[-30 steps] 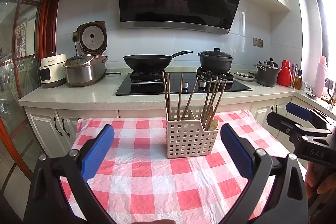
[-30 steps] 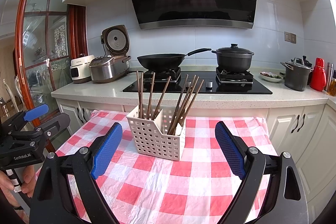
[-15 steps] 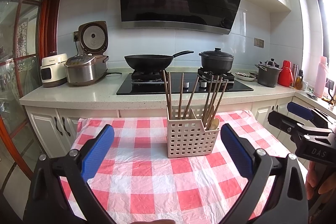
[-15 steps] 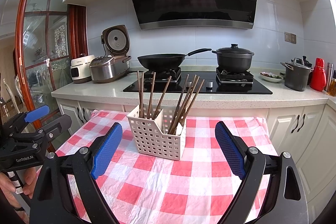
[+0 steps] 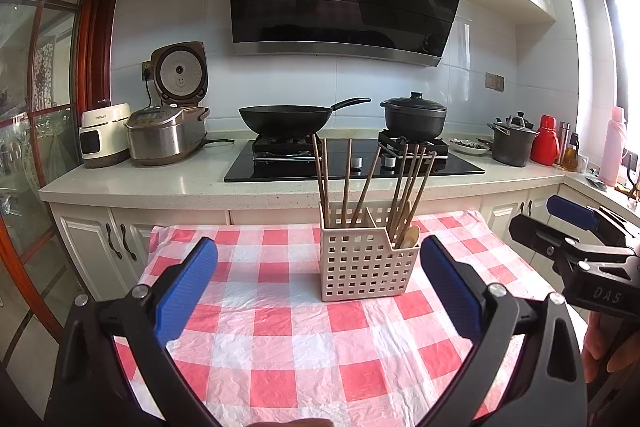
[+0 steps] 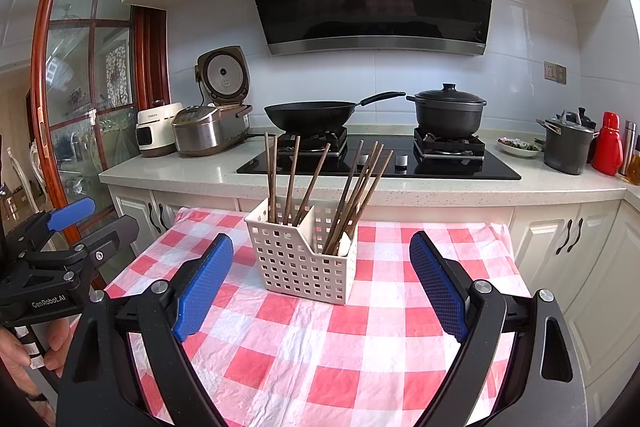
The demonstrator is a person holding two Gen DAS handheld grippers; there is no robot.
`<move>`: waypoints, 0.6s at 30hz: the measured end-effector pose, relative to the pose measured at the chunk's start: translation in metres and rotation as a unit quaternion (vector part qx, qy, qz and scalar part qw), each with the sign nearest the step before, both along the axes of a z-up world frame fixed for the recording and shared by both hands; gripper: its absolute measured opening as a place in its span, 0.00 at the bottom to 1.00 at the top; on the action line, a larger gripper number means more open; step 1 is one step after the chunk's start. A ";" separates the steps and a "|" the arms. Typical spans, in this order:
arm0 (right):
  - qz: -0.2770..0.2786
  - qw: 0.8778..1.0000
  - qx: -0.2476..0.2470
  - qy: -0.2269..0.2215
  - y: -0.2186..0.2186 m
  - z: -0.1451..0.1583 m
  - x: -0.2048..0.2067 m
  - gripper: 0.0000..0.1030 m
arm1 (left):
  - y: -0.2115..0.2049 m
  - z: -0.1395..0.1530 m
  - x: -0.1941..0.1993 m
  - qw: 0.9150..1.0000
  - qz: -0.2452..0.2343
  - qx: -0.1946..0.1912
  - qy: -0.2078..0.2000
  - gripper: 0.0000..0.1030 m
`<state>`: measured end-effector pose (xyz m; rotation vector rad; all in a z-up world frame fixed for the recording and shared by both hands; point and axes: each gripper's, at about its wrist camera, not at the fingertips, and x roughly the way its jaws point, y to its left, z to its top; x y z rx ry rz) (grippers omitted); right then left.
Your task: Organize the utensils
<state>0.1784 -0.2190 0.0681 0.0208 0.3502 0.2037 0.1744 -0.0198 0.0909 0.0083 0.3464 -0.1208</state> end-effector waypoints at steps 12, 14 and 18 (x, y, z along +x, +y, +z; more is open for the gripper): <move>0.000 1.000 0.000 0.000 0.000 -0.001 0.000 0.82 | 0.001 -0.001 0.001 1.000 0.002 0.001 0.000 0.95; 0.000 1.000 0.000 0.000 0.000 0.000 0.000 0.82 | 0.002 -0.001 0.002 1.000 0.002 0.001 -0.001 0.95; -0.001 1.000 0.001 0.000 0.000 0.000 -0.001 0.82 | 0.002 0.000 0.001 1.000 0.004 0.000 -0.001 0.95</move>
